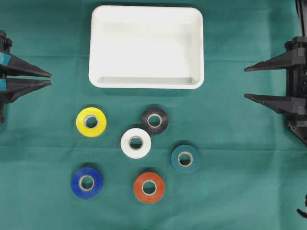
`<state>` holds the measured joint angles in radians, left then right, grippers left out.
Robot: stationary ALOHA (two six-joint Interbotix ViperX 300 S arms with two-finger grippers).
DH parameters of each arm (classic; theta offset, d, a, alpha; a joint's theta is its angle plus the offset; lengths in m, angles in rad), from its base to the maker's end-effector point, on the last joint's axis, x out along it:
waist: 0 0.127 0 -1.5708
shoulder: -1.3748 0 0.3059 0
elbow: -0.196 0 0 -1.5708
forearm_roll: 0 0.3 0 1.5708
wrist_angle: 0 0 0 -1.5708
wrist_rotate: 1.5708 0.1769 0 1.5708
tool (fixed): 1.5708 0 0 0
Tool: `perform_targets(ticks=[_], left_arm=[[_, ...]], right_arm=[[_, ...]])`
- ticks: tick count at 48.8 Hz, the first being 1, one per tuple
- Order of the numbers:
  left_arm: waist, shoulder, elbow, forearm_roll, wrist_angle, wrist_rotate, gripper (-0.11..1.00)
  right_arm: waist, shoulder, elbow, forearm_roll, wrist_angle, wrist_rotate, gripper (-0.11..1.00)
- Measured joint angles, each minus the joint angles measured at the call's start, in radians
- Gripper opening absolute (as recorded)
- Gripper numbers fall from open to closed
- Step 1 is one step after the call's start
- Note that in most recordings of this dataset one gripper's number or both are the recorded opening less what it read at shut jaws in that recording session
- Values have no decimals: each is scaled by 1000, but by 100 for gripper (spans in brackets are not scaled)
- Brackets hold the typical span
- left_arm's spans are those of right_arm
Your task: Put the tape into the white case with the right arm.
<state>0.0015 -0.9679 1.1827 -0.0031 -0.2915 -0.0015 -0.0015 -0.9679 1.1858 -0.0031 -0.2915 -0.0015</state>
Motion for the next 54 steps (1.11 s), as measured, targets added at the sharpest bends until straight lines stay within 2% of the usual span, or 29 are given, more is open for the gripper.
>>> perform_targets(ticks=[2,5,8,13,26,38,41,46,50,54], left_arm=[[0,0,6,-5,-3,6,22],[0,-2,23,-15,-6,-2,9],[0,-3,35,-18,-8,2,1],[2,-8,48,-18,-8,2,0],[0,-12,103,-20,17,-3,0],[-12,-43,124,-20,77,-5,0],[-15,-52,124,-20,97,-3,0],[-23,-67,126,-20,135,-3,0],[-28,-83,133,-20,164,-5,0],[-29,-97,147,-20,187,-5,0]], right_arm=[[-2,0,2,0,0,5,21],[-2,2,17,0,2,12,8],[-3,2,28,0,3,14,-1],[-8,3,44,0,3,15,-9],[-8,5,74,0,67,20,-10],[-8,0,107,0,86,60,-9],[-8,-3,112,0,86,66,-7],[-8,-9,126,-3,86,69,6],[-8,-12,133,-15,86,69,23],[-8,-12,140,-25,86,69,47]])
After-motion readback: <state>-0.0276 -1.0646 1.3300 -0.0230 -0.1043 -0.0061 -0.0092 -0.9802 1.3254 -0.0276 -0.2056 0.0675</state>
